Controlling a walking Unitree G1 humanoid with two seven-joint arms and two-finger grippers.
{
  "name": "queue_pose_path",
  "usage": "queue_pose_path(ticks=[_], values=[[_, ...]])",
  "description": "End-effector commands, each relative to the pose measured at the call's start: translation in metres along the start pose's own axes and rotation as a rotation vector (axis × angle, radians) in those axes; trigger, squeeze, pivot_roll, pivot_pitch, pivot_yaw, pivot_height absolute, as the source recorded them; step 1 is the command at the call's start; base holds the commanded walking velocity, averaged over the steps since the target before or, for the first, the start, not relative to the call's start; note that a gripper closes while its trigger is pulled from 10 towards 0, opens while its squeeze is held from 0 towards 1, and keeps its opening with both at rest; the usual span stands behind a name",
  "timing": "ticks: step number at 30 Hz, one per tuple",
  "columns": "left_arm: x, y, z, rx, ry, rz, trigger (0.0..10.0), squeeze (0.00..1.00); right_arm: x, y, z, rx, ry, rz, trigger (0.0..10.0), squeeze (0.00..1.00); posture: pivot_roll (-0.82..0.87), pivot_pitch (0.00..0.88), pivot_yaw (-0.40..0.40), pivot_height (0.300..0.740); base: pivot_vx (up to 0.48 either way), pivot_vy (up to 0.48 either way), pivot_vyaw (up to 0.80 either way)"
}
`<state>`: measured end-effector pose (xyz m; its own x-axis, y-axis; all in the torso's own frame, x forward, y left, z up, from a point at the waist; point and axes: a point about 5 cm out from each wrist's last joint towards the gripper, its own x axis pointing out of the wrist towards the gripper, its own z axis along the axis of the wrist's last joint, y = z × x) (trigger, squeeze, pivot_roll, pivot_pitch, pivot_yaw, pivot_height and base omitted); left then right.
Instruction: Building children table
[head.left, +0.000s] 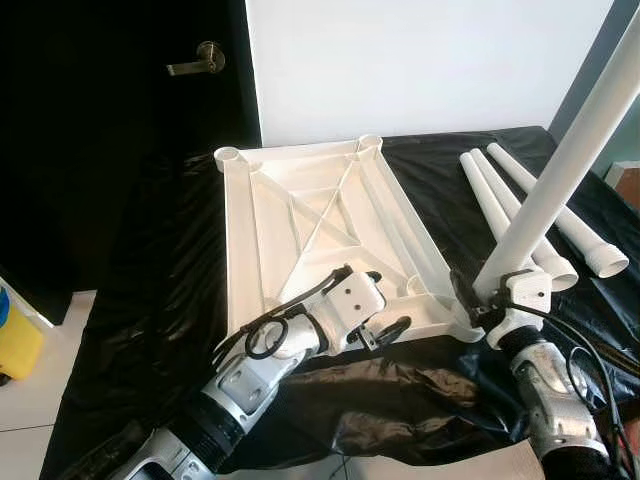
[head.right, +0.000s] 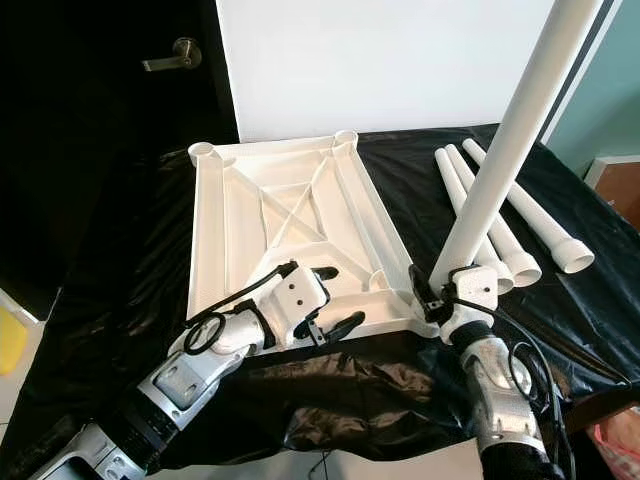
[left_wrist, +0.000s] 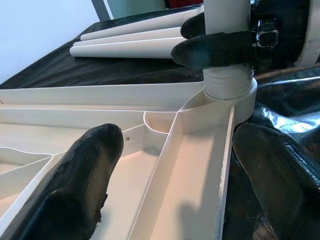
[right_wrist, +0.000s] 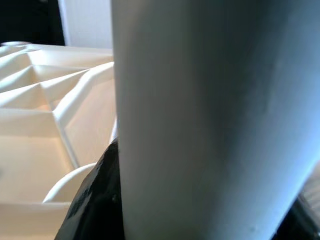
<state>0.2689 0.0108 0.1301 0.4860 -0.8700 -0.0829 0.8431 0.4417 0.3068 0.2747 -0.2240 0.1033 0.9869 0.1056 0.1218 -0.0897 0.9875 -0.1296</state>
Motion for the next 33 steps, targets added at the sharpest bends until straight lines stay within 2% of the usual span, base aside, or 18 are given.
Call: queue_pose_path(ticks=[1, 7, 8, 16, 20, 25, 33], values=[[0.0, -0.007, -0.001, 0.017, 0.008, -0.18, 10.0, 0.0, -0.007, 0.004, -0.017, 0.001, 0.104, -0.066, 10.0, 0.0, -0.05, 0.0, -0.005, 0.74, 0.0, 0.0, 0.0], [-0.002, -0.005, 0.0, 0.017, 0.009, -0.168, 10.0, 0.0, -0.006, 0.021, -0.016, 0.053, 0.106, -0.174, 10.0, 0.0, -0.04, 0.0, -0.011, 0.74, 0.0, 0.0, 0.0], [-0.003, -0.004, 0.0, 0.017, 0.01, -0.165, 10.0, 0.0, -0.006, 0.03, -0.016, 0.07, 0.108, -0.206, 10.0, 0.0, -0.03, 0.0, -0.01, 0.74, 0.0, 0.0, 0.0], [-0.005, -0.003, -0.001, 0.018, 0.012, -0.162, 10.0, 0.0, -0.005, 0.037, -0.016, 0.092, 0.114, -0.265, 10.0, 0.0, -0.02, 0.0, -0.01, 0.74, 0.0, 0.0, 0.0], [-0.006, -0.001, -0.001, 0.021, 0.015, -0.153, 10.0, 0.0, -0.004, 0.047, -0.015, 0.172, 0.125, -0.417, 10.0, 0.0, -0.02, 0.0, -0.013, 0.74, 0.0, 0.0, 0.0], [-0.006, 0.0, -0.001, 0.016, 0.011, -0.148, 10.0, 0.0, -0.001, 0.05, -0.011, 0.198, 0.101, -0.424, 10.0, 0.0, -0.03, 0.0, -0.002, 0.74, 0.0, 0.0, 0.0], [-0.007, 0.0, 0.0, 0.013, 0.007, -0.16, 10.0, 0.0, 0.0, 0.048, -0.002, 0.18, 0.045, -0.391, 10.0, 0.0, -0.04, 0.0, 0.013, 0.74, 0.0, 0.0, 0.0]])
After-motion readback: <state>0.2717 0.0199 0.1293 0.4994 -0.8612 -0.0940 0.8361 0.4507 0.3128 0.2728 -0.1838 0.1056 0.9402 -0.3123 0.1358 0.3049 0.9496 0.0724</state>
